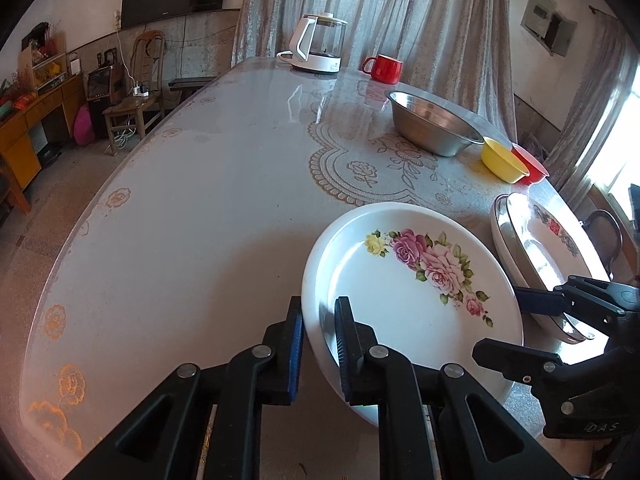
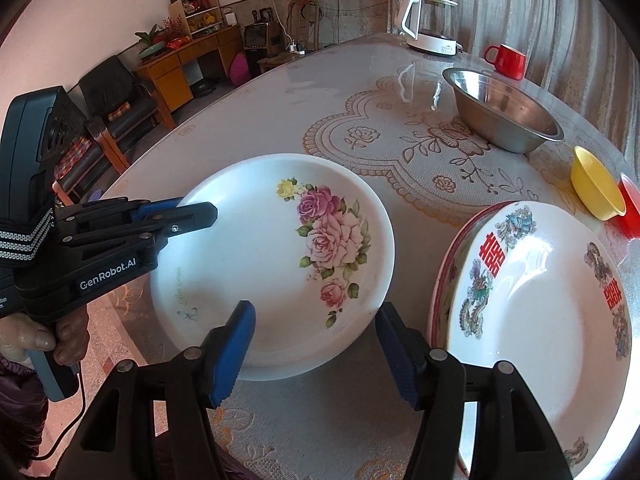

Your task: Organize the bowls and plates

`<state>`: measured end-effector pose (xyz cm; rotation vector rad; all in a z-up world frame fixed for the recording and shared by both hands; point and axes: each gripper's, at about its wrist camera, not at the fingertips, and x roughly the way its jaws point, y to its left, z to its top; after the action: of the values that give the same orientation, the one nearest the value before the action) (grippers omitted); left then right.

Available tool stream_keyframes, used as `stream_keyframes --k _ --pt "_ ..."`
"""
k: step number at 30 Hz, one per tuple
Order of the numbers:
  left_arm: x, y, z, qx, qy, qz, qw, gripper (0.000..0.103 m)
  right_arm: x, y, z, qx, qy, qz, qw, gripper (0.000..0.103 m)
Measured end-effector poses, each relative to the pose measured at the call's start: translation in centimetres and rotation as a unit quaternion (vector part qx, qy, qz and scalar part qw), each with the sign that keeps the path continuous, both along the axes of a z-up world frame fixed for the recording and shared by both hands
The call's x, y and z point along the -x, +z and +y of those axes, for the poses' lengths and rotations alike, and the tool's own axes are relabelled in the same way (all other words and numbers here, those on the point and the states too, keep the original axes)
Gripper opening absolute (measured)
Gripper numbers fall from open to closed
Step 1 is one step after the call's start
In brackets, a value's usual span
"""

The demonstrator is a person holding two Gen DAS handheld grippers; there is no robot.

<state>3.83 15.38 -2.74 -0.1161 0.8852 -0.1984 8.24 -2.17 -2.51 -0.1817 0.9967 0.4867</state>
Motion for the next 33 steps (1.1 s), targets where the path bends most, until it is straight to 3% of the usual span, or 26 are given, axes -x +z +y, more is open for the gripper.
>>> stream_keyframes --k 4,8,16,20,22,26,28,30,33 --pt "0.2 -0.1 0.2 0.013 0.006 0.001 0.9999 0.017 -0.6 -0.1 0.0 -0.005 -0.006 -0.006 1.0 0.061" --pt "0.4 -0.2 0.5 0.016 0.01 -0.001 0.9998 0.018 -0.7 -0.5 1.2 0.027 0.006 -0.029 0.999 0.061" --pt "0.6 -0.7 1.9 0.09 0.024 0.004 0.9957 0.019 -1.4 -0.8 1.1 0.041 0.001 -0.073 0.996 0.041" --pt "0.9 -0.5 1.2 0.055 0.026 -0.002 0.9981 0.02 -1.8 -0.6 0.6 0.032 -0.002 -0.068 0.997 0.026" --pt "0.8 -0.4 1.0 0.044 0.029 -0.002 0.9986 0.021 -2.1 -0.5 0.4 0.019 -0.002 -0.058 0.998 0.026" --pt "0.8 -0.4 0.2 0.007 0.033 -0.006 0.9994 0.022 -2.9 -0.7 1.5 0.032 0.013 -0.053 0.998 0.038" --pt "0.8 -0.5 0.3 0.015 0.037 -0.009 0.9992 0.022 -3.2 -0.8 1.7 0.033 0.014 -0.057 0.998 0.039" --pt "0.9 -0.6 1.0 0.038 0.043 -0.008 0.9983 0.022 -3.2 -0.8 1.6 0.035 0.006 -0.063 0.997 0.033" --pt "1.0 -0.8 1.9 0.073 0.046 -0.008 0.9963 0.022 -2.6 -0.5 1.0 0.009 0.004 -0.072 0.997 0.029"
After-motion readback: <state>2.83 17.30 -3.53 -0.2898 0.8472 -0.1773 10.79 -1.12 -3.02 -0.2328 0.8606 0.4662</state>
